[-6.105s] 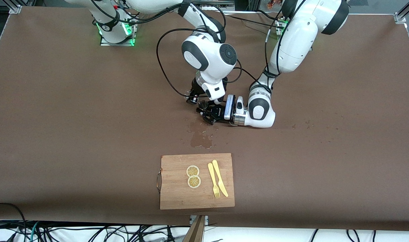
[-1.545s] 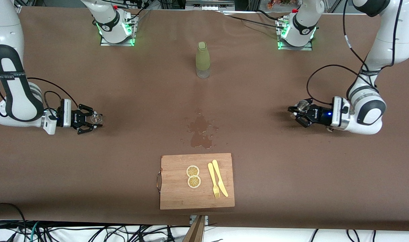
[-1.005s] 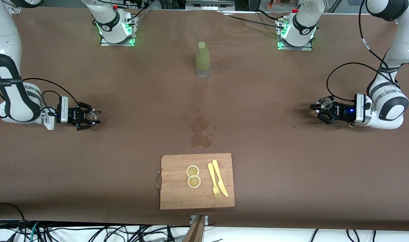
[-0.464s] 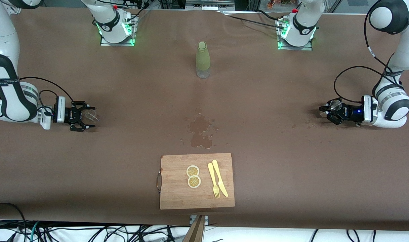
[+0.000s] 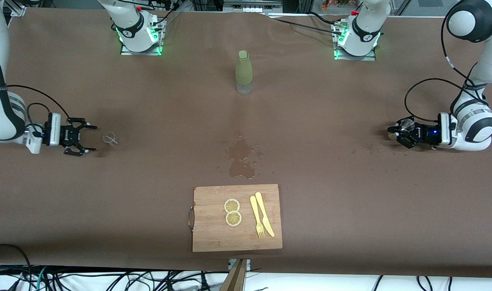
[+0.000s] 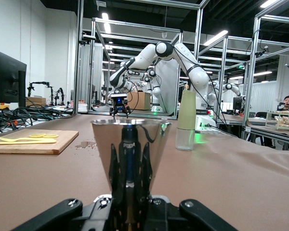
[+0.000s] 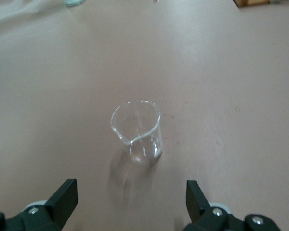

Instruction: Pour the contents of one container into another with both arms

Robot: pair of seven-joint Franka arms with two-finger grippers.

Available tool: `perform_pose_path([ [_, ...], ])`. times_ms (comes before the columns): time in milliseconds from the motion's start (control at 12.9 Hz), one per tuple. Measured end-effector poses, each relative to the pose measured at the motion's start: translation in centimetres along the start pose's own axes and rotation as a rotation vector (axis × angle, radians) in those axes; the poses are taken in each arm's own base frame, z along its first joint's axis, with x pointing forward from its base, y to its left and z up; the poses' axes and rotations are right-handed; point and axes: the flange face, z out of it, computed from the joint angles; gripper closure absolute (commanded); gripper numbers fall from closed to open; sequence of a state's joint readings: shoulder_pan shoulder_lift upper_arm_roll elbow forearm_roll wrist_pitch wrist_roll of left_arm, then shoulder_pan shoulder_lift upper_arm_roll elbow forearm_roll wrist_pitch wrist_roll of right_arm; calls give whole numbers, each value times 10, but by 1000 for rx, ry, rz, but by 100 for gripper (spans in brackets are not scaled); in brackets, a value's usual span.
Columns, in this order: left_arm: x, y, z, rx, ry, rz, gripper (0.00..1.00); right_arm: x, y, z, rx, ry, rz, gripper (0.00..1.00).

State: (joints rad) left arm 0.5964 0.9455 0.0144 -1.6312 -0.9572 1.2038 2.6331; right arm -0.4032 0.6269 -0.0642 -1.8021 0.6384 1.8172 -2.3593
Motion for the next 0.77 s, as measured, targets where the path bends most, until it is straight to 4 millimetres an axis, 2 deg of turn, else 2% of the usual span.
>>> perform_pose_path([
  [155, -5, 4, -6, 9, -6, 12, 100, 34, 2, -31, -4, -73, 103, 0],
  [386, -13, 7, -14, 23, -20, 32, 100, 120, 12, -62, -28, -214, 274, 0],
  [618, -19, 7, -14, 29, -29, 61, 100, 215, 15, -70, -90, -417, 471, 0],
  [773, -24, 7, -14, 29, -29, 71, 100, 268, 15, -66, -169, -488, 612, 0],
])
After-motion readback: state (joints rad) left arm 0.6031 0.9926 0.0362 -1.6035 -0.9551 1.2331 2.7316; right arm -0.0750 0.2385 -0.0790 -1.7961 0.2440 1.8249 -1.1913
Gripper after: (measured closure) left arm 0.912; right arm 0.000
